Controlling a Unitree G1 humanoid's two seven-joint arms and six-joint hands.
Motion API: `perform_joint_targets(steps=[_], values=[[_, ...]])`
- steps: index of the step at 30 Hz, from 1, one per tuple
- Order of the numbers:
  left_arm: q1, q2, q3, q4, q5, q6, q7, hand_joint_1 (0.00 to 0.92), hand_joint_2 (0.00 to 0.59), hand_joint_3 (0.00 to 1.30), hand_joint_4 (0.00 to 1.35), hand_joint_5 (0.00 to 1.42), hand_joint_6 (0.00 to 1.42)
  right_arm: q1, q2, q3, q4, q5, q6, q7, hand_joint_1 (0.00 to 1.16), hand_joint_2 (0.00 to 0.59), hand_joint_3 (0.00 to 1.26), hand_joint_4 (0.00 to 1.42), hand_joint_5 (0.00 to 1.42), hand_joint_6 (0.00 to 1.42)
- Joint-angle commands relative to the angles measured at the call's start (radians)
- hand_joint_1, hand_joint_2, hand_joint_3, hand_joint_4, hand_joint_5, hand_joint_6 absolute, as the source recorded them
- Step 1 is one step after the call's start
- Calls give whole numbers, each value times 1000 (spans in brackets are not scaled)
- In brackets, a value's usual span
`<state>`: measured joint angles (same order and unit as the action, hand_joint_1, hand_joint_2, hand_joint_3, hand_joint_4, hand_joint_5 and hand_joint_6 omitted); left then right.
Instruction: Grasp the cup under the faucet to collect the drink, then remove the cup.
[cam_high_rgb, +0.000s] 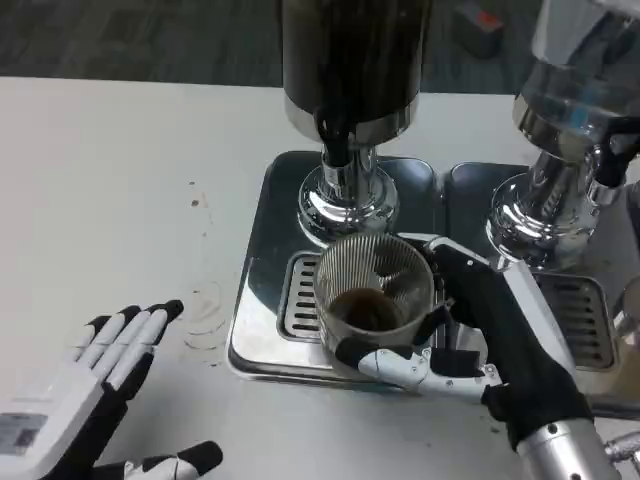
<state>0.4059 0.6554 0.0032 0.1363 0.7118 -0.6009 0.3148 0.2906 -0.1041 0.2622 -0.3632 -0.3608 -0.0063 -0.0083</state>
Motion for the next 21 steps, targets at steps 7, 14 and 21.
perform_joint_targets(steps=[7, 14, 21], values=[[8, -29, 10, -10, -7, 23, 8, 0, 115, 0, 0, 0, 0, 20, -10, 21, -55, -4, -25, 17, 964, 234, 561, 661, 676, 845], [2, -33, 5, -3, -6, 19, 6, 0, 113, 0, 0, 0, 0, 28, -13, 29, -65, -6, -18, 20, 963, 234, 561, 661, 680, 868], [-9, -42, -5, 6, -9, 22, 0, 0, 112, 0, 0, 0, 0, 38, -9, 30, -74, -12, -14, 11, 963, 235, 561, 661, 680, 872]])
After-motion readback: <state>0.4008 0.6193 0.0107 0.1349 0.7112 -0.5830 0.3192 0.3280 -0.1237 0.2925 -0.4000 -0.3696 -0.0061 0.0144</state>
